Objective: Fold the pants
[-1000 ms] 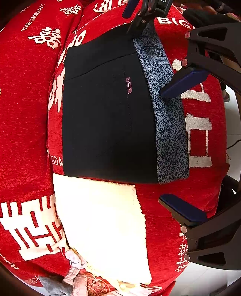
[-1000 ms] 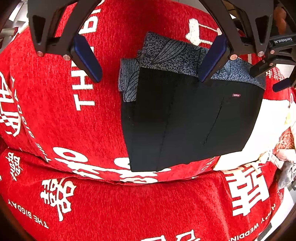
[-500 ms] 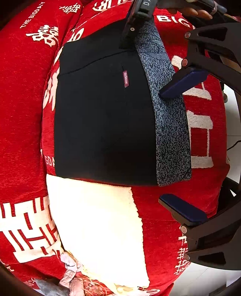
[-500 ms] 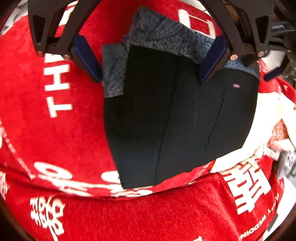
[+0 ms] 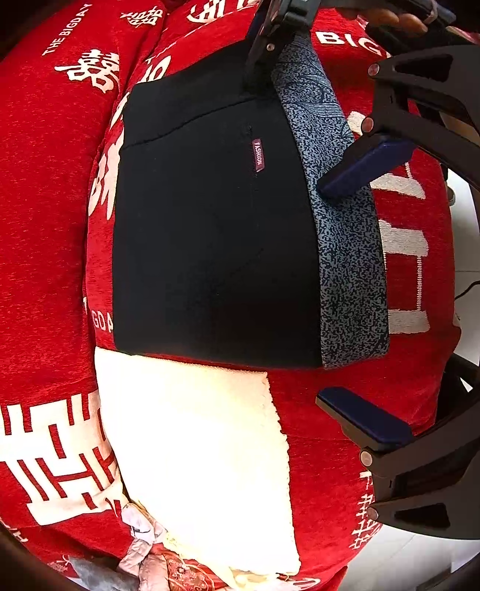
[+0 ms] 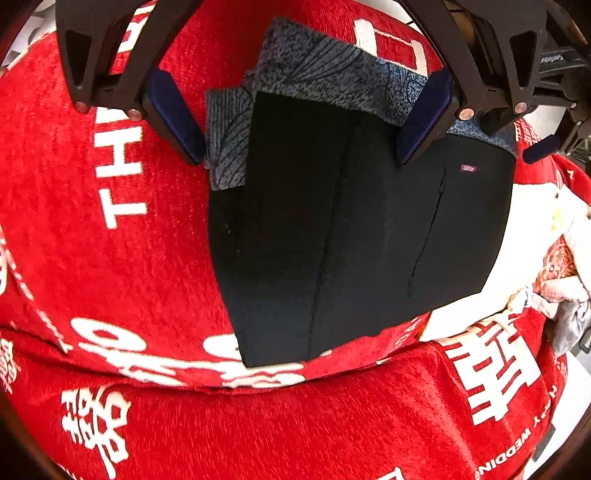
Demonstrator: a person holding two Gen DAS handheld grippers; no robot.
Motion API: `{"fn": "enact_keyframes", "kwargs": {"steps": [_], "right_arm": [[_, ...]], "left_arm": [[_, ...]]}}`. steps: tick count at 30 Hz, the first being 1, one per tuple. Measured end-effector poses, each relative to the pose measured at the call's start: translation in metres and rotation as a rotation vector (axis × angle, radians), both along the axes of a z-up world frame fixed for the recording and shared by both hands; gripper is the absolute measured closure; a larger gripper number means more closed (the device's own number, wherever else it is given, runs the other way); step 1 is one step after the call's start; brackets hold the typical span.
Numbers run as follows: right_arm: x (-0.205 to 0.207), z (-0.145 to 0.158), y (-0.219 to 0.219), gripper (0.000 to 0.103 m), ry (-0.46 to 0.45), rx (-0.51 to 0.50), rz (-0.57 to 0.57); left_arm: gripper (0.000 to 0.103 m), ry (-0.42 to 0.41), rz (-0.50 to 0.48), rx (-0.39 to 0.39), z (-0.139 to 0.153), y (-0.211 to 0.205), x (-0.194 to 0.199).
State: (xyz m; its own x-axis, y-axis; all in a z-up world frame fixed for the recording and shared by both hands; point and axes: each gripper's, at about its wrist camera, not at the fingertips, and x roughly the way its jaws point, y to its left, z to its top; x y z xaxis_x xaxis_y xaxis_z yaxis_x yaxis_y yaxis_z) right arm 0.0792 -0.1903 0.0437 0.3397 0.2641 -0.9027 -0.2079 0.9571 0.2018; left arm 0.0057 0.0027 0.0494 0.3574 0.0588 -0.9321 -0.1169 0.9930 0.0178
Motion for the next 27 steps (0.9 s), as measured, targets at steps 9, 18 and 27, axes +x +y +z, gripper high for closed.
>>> {"fn": "enact_keyframes", "kwargs": {"steps": [9, 18, 27], "right_arm": [[-0.012, 0.023, 0.019, 0.0, -0.079, -0.066, 0.047], [-0.019, 0.03, 0.022, 0.0, -0.099, -0.07, 0.052], [-0.026, 0.031, 0.01, 0.0, -0.102, -0.059, 0.027]], "left_arm": [[0.0, 0.001, 0.006, -0.012, 0.001, -0.002, 0.002], [0.0, -0.021, -0.004, -0.048, 0.005, 0.007, 0.003], [0.0, -0.048, -0.012, -0.125, 0.014, 0.008, 0.003]]}}
